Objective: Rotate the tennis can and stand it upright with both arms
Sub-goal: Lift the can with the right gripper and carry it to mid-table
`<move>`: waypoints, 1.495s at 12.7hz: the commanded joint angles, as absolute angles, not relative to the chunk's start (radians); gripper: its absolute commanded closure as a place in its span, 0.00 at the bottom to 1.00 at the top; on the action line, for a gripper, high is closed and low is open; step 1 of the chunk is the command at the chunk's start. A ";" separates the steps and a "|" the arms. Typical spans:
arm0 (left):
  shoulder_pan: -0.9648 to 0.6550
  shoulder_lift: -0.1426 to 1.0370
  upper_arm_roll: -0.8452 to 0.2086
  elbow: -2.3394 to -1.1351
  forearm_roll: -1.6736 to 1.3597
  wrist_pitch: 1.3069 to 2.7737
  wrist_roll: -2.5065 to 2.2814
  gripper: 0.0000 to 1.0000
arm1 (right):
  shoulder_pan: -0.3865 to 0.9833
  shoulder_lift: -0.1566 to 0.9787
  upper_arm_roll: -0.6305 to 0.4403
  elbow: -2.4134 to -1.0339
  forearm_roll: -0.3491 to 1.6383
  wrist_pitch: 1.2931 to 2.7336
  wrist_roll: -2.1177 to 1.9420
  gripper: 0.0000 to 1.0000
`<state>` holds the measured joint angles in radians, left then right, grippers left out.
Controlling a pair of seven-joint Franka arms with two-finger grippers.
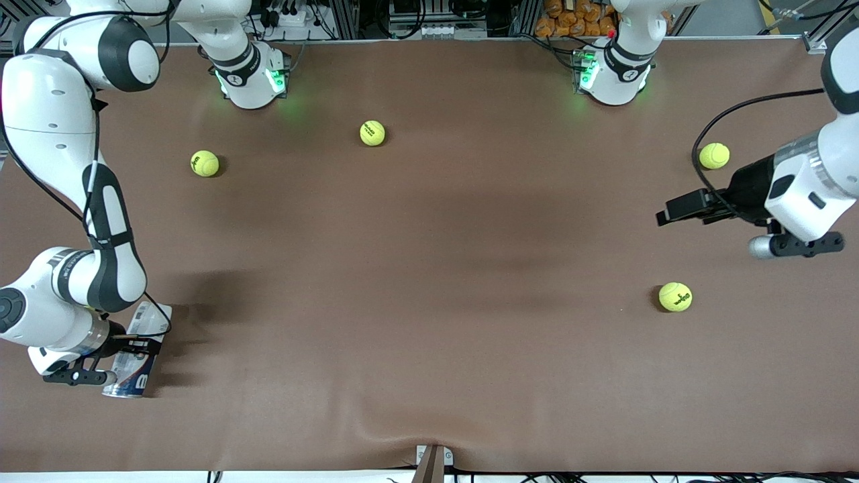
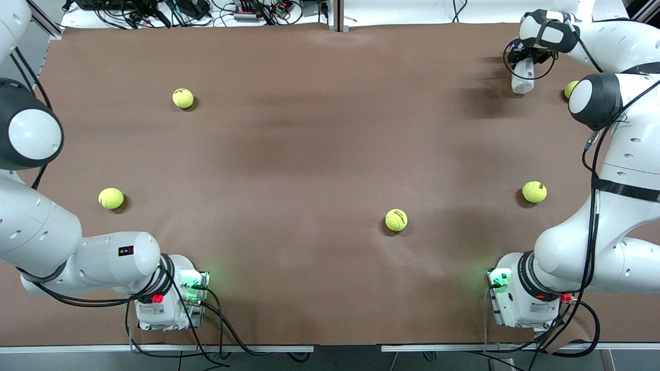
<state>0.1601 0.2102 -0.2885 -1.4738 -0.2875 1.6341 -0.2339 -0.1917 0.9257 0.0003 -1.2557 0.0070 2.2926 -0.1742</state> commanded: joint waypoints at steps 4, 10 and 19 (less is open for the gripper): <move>0.160 0.279 -0.287 -1.463 -0.423 1.666 -0.239 0.00 | -0.020 0.836 0.008 -1.252 -0.061 2.250 -0.315 0.44; 0.176 0.330 -0.287 -1.465 -0.544 1.666 -0.227 0.00 | 0.243 0.813 0.009 -1.247 -0.067 2.256 -0.572 0.44; 0.255 0.408 -0.285 -1.492 -0.621 1.654 0.004 0.00 | 0.676 0.811 0.047 -1.239 -0.060 2.276 -0.868 0.40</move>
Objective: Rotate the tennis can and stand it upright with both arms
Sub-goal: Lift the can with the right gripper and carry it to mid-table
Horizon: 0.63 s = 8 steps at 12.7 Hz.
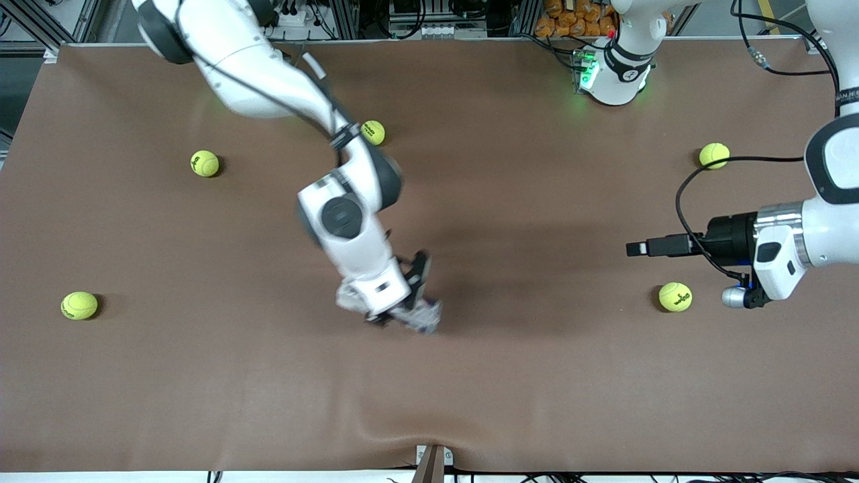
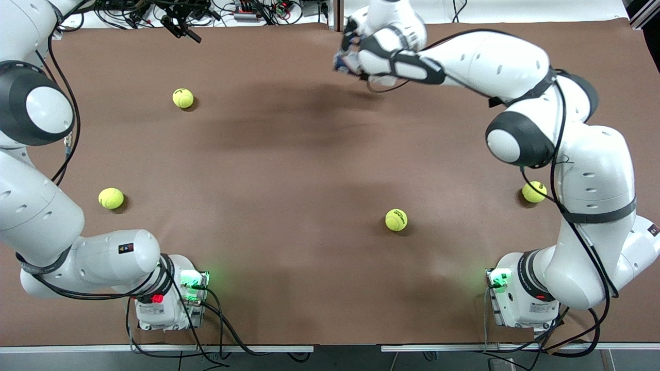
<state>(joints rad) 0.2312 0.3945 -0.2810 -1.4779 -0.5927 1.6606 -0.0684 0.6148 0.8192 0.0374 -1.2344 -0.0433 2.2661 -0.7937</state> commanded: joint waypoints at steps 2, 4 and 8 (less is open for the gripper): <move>0.274 0.419 -0.285 -1.525 -0.653 1.654 0.093 0.00 | 0.756 0.819 0.048 -1.246 -0.054 2.312 -0.902 0.40; 0.302 0.431 -0.285 -1.596 -0.733 1.654 0.174 0.00 | 0.807 0.842 0.048 -1.250 -0.061 2.335 -0.900 0.40; 0.347 0.498 -0.285 -1.700 -0.867 1.654 0.397 0.00 | 0.815 0.911 0.043 -1.250 -0.069 2.446 -0.902 0.40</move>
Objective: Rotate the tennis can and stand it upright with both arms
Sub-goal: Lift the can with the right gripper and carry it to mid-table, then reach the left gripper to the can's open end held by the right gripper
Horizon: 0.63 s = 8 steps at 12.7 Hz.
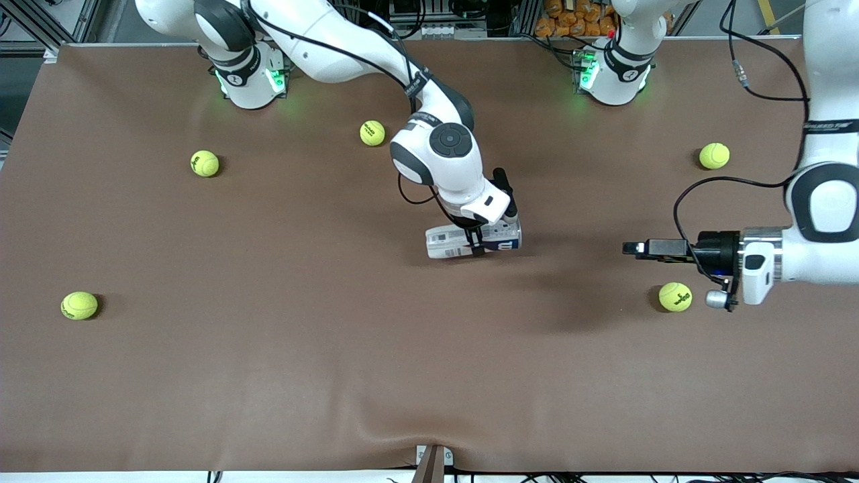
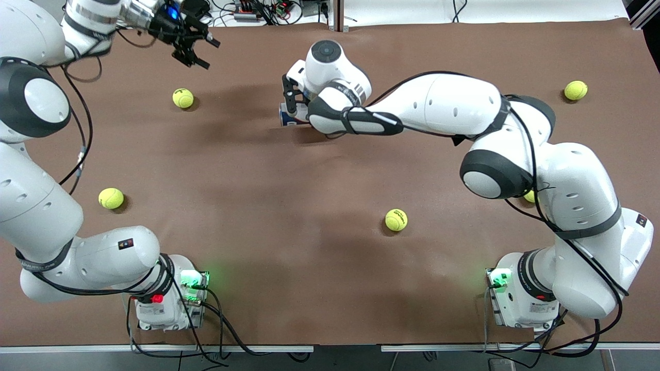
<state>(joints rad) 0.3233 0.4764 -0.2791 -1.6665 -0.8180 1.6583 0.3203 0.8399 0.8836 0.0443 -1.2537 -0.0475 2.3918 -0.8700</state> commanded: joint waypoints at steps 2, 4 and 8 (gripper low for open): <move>0.348 0.526 -0.285 -1.703 -0.883 1.654 0.399 0.00 | 0.821 0.949 0.038 -1.249 -0.077 2.531 -0.887 0.37; 0.336 0.531 -0.285 -1.753 -0.955 1.657 0.399 0.00 | 0.807 0.977 0.038 -1.250 -0.080 2.563 -0.885 0.36; 0.334 0.520 -0.287 -1.899 -1.086 1.660 0.497 0.00 | 0.798 0.994 0.029 -1.255 -0.083 2.560 -0.890 0.34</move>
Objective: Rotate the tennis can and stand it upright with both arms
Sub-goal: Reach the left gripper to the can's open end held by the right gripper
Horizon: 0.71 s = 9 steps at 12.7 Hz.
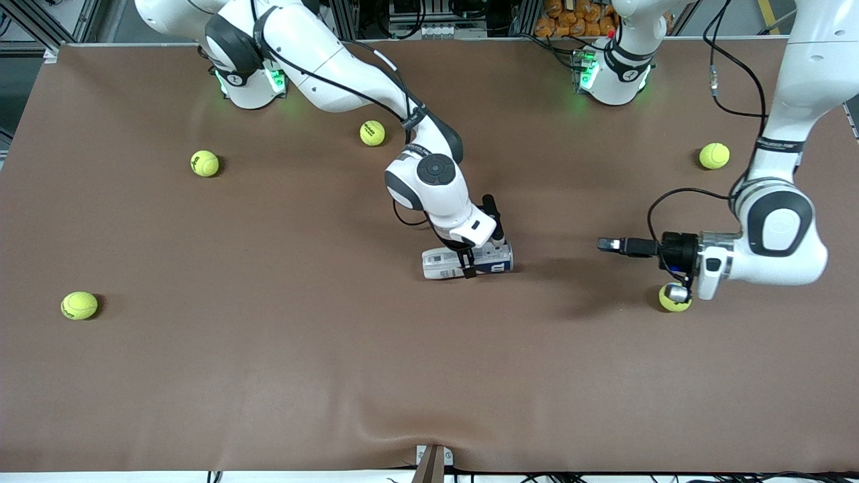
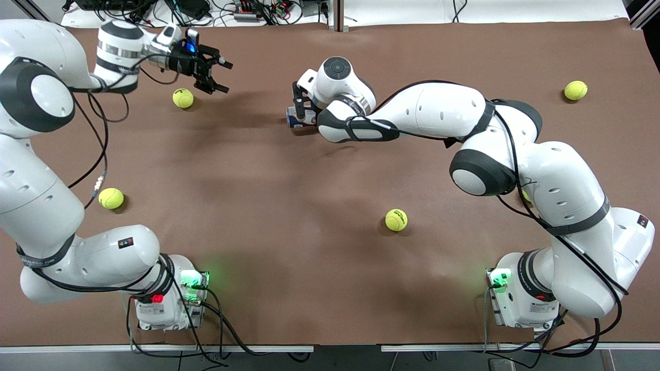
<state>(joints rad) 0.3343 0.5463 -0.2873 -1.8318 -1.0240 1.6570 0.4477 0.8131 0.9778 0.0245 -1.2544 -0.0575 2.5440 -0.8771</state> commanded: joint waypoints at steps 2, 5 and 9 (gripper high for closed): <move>0.308 0.526 -0.287 -1.940 -1.169 1.683 0.509 0.00 | 0.801 0.996 0.029 -1.256 -0.093 2.562 -0.891 0.00; 0.270 0.540 -0.287 -1.960 -1.201 1.749 0.546 0.00 | 0.802 0.993 0.031 -1.256 -0.103 2.562 -0.891 0.00; 0.244 0.623 -0.287 -2.003 -1.330 1.781 0.768 0.00 | 0.795 0.960 0.031 -1.255 -0.092 2.550 -0.894 0.00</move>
<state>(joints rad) 0.2468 0.5841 -0.2877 -1.9894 -1.2869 1.7634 0.6804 0.8092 0.9861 0.0218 -1.2474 -0.0792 2.5453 -0.8775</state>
